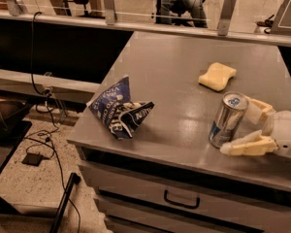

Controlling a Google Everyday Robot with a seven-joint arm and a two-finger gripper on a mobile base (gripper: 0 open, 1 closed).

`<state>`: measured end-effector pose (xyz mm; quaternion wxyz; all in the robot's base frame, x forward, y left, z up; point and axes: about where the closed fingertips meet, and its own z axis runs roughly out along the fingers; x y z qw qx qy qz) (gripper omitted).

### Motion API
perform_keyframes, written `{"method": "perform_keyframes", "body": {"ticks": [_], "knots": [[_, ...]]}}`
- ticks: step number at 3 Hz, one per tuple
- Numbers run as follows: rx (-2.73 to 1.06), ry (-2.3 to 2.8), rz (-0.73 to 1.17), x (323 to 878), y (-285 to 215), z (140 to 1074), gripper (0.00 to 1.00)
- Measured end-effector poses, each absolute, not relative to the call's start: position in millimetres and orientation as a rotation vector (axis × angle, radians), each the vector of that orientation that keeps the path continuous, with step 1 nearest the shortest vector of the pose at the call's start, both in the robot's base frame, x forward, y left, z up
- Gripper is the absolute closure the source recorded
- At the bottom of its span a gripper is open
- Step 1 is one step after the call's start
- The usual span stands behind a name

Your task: Knock redbull can over

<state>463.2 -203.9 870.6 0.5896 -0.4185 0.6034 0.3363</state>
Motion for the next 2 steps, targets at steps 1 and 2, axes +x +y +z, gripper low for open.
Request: {"method": "perform_keyframes", "body": {"ticks": [1,2], "knots": [[-0.98,1.401,0.787,463.6,-200.4,871.5,0.48],[-0.986,1.398,0.793,463.8,-197.5,873.2,0.78]]}}
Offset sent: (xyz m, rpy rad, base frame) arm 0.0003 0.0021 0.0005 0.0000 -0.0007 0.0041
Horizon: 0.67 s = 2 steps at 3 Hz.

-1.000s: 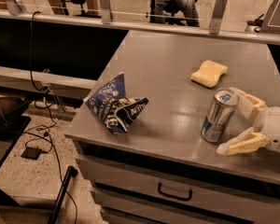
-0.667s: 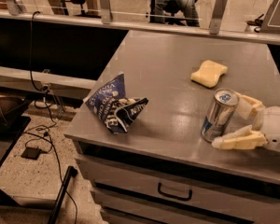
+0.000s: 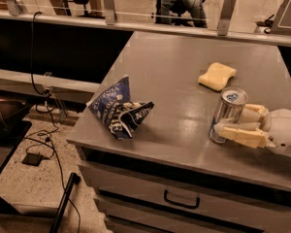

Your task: Knock redbull can over

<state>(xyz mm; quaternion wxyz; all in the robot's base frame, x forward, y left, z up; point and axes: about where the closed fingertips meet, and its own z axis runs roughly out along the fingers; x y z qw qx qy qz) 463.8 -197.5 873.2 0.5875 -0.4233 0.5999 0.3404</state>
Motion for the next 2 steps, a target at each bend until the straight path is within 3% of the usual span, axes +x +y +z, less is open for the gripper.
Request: {"method": "perform_keyframes", "body": {"ticks": [1,2], "knots": [[-0.996,1.394,0.802,464,-195,876,0.99],[-1.091,1.454,0.658,473,-203,918,1.0]]}}
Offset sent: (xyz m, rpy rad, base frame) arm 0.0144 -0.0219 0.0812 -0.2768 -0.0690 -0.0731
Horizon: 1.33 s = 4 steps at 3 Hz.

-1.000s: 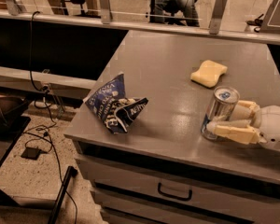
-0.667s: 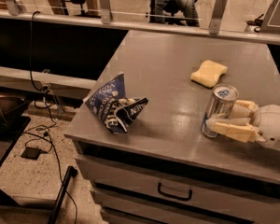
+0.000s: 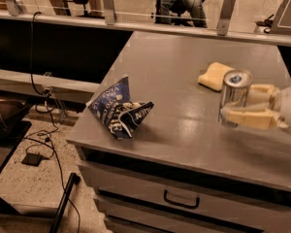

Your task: Knock redbull can over

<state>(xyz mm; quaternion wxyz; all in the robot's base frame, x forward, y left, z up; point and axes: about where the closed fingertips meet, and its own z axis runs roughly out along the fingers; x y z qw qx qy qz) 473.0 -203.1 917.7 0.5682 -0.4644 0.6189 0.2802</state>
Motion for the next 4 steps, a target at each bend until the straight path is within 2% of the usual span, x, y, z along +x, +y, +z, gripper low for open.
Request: {"method": "perform_keyframes", "body": {"ticks": [2,4], "knots": [[-1.408,1.671,0.333,489,-224,951,1.0],[-1.785,1.988,0.182,476,-258,914,1.0]]}}
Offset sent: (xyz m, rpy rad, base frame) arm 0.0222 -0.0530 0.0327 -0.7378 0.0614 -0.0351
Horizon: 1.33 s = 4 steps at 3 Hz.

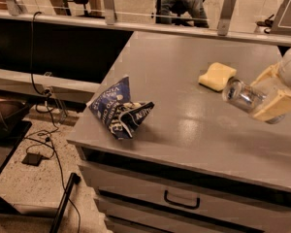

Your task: Knock redbull can over

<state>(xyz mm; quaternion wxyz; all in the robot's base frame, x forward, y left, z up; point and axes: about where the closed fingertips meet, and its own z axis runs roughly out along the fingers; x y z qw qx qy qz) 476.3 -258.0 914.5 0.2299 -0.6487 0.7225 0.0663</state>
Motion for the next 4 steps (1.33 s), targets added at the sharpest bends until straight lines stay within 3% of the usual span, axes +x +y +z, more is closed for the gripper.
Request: {"method": "perform_keyframes", "body": {"ticks": [1,2,4], "knots": [[-1.879,2.013,0.136,465,-251,901,1.0],[-1.966,2.011,0.118,458,-232,880,0.82],[-2.062,1.99,0.106,455,-206,856,0.35]]}}
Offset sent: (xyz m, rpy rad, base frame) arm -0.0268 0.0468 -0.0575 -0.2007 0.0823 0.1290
